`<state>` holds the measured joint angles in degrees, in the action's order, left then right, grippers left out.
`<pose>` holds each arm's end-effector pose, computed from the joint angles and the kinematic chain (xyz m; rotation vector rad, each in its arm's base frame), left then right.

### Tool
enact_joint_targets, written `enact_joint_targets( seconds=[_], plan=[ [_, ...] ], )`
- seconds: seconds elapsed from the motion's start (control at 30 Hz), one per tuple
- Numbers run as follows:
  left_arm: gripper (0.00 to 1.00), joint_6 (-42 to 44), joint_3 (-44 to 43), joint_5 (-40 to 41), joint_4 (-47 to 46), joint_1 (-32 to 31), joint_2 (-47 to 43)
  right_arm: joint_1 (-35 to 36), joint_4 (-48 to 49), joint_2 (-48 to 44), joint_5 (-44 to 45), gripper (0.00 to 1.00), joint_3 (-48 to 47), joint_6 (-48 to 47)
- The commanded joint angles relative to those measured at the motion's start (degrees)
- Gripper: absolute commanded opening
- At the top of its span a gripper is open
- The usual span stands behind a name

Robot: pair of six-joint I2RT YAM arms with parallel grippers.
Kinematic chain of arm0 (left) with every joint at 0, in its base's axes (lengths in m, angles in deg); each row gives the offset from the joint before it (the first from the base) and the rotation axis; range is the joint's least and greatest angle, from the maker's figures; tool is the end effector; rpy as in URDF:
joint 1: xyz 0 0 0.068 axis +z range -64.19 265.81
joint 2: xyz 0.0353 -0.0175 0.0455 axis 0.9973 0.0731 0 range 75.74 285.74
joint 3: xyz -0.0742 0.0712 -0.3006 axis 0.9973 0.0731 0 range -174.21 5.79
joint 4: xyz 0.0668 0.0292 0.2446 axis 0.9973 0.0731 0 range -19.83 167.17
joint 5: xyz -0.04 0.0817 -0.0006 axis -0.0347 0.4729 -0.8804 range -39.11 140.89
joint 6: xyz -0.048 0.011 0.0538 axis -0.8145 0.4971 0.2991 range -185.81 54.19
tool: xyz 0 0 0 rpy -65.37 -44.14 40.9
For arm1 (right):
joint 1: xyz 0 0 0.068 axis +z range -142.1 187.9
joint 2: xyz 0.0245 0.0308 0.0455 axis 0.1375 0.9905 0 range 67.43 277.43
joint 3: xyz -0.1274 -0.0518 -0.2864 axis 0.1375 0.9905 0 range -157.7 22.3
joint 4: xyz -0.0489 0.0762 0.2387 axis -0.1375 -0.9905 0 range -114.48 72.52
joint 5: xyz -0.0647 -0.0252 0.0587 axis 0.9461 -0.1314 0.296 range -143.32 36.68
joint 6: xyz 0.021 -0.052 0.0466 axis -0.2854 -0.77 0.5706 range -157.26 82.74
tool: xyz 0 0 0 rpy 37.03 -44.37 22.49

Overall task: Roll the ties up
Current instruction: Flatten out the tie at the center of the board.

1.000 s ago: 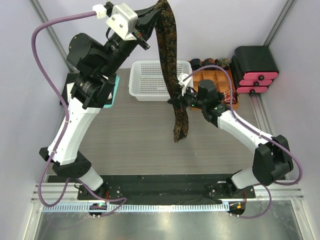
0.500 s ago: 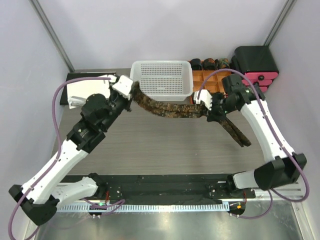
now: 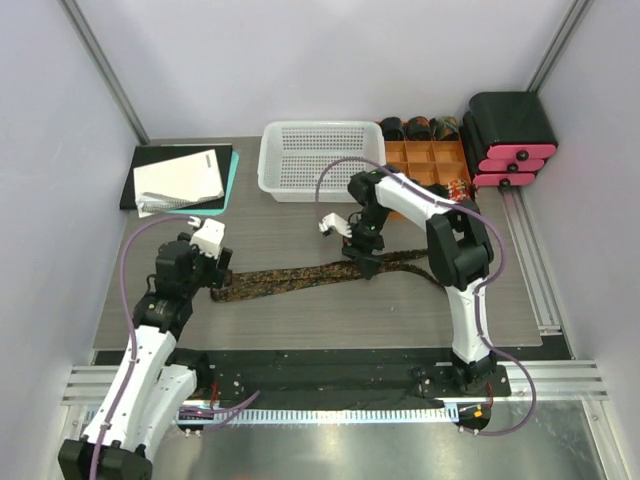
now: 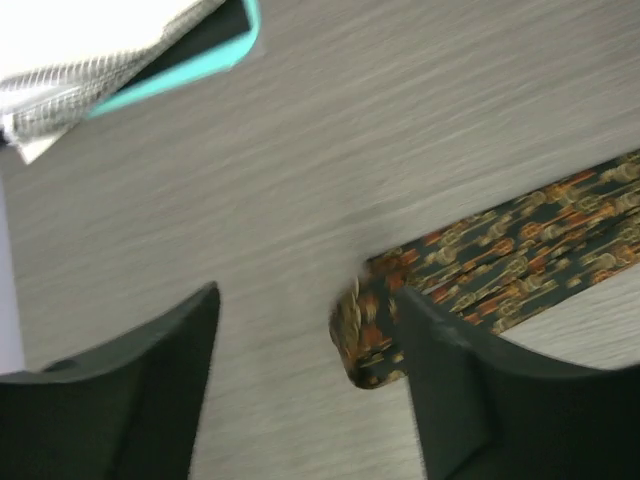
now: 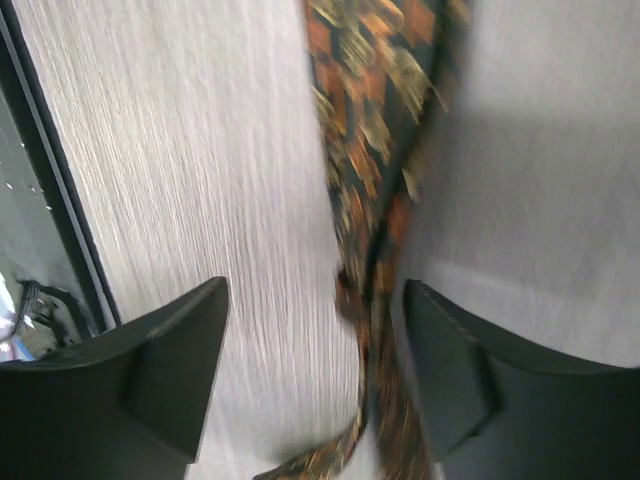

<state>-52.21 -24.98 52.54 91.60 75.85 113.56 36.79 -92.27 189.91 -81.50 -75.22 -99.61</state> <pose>0.1356 -0.0221 0.2698 0.4050 2.0284 0.0688 0.3422 0.2214 0.2033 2.1124 -2.1573 -0.7998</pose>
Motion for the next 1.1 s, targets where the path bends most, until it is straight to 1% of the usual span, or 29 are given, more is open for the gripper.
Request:
enact_joint_targets(
  seconds=[0.0,0.03,0.07,0.1,0.13,0.2,0.23,0.27,0.3,0.33,0.37,0.43,0.47,0.5,0.57,0.6,0.67,0.7,0.73,0.77,0.87,0.97,1.0,1.07],
  plan=[
    [0.79,3.27,-2.72,-9.19,3.35,9.13,0.58,-9.27,-11.53,-8.65,0.32,0.79,-2.68,5.9],
    [0.81,2.92,-3.33,-10.69,4.4,9.69,2.32,-13.03,-11.53,-9.61,0.5,0.79,-1.98,6.7],
    [0.81,3.09,-4.99,-12.53,5.45,12.22,3.39,-14.89,-11.53,-11.89,0.59,0.79,-0.32,7.58],
    [0.84,3.62,-6.05,-16.99,6.25,13.63,4.53,-16.65,-11.53,-13.04,0.59,0.79,0.74,8.64],
    [0.84,5.01,-6.93,-19.03,7.47,13.73,6.89,-20.23,-11.53,-14.1,0.93,0.79,1.79,9.25],
    [0.82,11.93,-10.53,-27.7,10.71,13.74,9.88,-23.59,-11.44,-16.73,1.38,0.79,5.74,9.26],
    [0.86,16.58,-12.02,-37.06,16.22,13.65,11.47,-25.18,-11.52,-17.53,1.99,0.79,7.15,8.83],
    [0.9,23.5,-13.95,-38.98,17.06,13.39,14.88,-28.06,-11.53,-17.97,2.17,0.79,9.34,8.47],
    [0.9,24.53,-14.58,-38.83,17.07,11.38,16.82,-30.01,-11.53,-18.41,2.34,0.79,10.06,7.95],
    [0.9,24.97,-15.37,-35.43,16.98,10.49,18.85,-31.16,-11.53,-18.24,2.26,0.78,10.41,7.77],
    [0.89,26.81,-17.55,-34.53,18.2,7.96,23.83,-33.26,-11.53,-17.98,1.91,0.77,10.33,7.85],
    [0.91,28.58,-20.2,-33.21,19.96,4.78,28.6,-34.07,-11.44,-17.36,1.73,0.77,10.24,7.94],
    [0.93,28.58,-21.69,-31.11,19.97,3.9,30.71,-34.16,-11.52,-17.36,1.64,0.77,10.94,7.94],
    [0.95,29.45,-22.32,-29.53,20.05,2.41,34.65,-34.07,-11.53,-17.36,1.38,0.77,11.55,7.94],
    [0.97,30.94,-23.37,-27.24,20.05,1.61,37.66,-34.07,-11.53,-17.53,1.12,0.77,13.66,7.59],
    [0.97,33.3,-23.64,-26.97,21.18,1.35,40.02,-34.07,-11.7,-17.62,1.2,0.77,14.54,7.07],
    [0.97,35.43,-24.08,-26.7,22.33,1.34,41.45,-34.07,-10.48,-18.32,1.99,0.79,17.52,6.54],
    [0.98,38.66,-23.73,-27.05,23.47,1.34,41.89,-33.98,-9.08,-18.76,3.82,0.82,18.67,6.71],
    [0.98,40.25,-22.6,-27.05,23.92,1.26,41.81,-33.72,-5.5,-19.55,4.88,0.82,19.81,6.8],
    [0.98,41.49,-21.89,-26.7,24.18,0.99,41.63,-33.37,-3.72,-19.82,6.02,0.82,21.82,6.97],
    [0.98,45.45,-18.99,-25.03,23.75,0.03,40.75,-31.44,-0.54,-19.56,8.49,0.81,23.51,7.15],
    [0.98,45.63,-17.4,-23.89,22.25,-0.5,40.84,-28.89,1.39,-19.82,10.25,0.79,25.44,7.15],
    [0.98,45.72,-17.05,-23.54,21.99,-0.59,41.19,-28.88,2.18,-19.82,11.04,0.74,26.23,7.33],
    [0.98,45.81,-15.65,-21.0,19.98,-0.59,42.15,-25.73,5.86,-19.56,14.45,0.62,27.55,8.55]
  ],
)
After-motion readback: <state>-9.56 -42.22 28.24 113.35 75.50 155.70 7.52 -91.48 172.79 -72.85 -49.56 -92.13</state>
